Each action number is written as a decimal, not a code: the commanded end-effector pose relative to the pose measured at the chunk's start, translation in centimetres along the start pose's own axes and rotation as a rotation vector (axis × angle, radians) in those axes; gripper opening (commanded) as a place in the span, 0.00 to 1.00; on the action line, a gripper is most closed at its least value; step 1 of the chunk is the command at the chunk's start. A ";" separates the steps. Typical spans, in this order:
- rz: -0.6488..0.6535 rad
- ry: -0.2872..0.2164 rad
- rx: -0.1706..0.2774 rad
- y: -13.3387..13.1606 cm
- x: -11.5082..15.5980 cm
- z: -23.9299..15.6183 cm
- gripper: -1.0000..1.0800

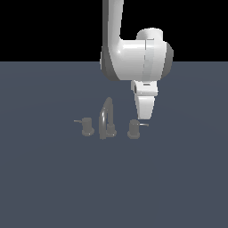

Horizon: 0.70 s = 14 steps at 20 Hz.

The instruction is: Turn on the faucet by rotating a designated handle.

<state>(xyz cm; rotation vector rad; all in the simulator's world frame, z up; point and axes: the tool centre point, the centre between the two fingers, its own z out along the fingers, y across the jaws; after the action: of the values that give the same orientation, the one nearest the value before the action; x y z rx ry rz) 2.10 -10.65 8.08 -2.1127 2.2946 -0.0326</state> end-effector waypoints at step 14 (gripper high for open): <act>0.013 0.002 -0.021 4.7 1.6 1.2 0.00</act>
<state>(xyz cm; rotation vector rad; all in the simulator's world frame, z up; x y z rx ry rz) -1.21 -12.16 7.00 -2.0981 2.3095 -0.0398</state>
